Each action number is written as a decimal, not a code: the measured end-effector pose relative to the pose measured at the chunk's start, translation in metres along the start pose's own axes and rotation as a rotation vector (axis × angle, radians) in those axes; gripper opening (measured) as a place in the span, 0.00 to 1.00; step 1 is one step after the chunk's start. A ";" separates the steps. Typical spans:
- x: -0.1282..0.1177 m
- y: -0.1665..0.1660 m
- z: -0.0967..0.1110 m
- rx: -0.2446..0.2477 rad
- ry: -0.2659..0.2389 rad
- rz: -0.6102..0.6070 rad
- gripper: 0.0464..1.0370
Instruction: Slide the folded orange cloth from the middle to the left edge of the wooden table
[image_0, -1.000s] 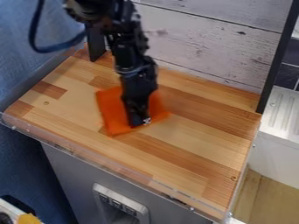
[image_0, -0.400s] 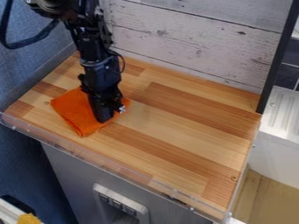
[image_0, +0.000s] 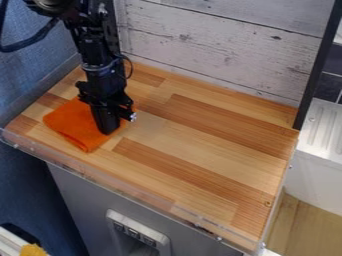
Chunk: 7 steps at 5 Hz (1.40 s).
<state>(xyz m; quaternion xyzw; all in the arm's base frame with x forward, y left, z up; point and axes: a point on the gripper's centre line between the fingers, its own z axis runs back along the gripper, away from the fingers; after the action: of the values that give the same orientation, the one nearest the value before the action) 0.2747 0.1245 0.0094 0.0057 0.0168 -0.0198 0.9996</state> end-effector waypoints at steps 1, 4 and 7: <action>0.001 0.005 0.000 0.009 -0.011 0.042 0.01; 0.010 0.017 0.003 0.002 -0.044 0.099 0.19; 0.019 -0.036 0.044 -0.011 -0.019 0.090 0.96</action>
<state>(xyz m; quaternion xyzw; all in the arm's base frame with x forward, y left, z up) 0.2935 0.0870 0.0524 0.0007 0.0073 0.0252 0.9997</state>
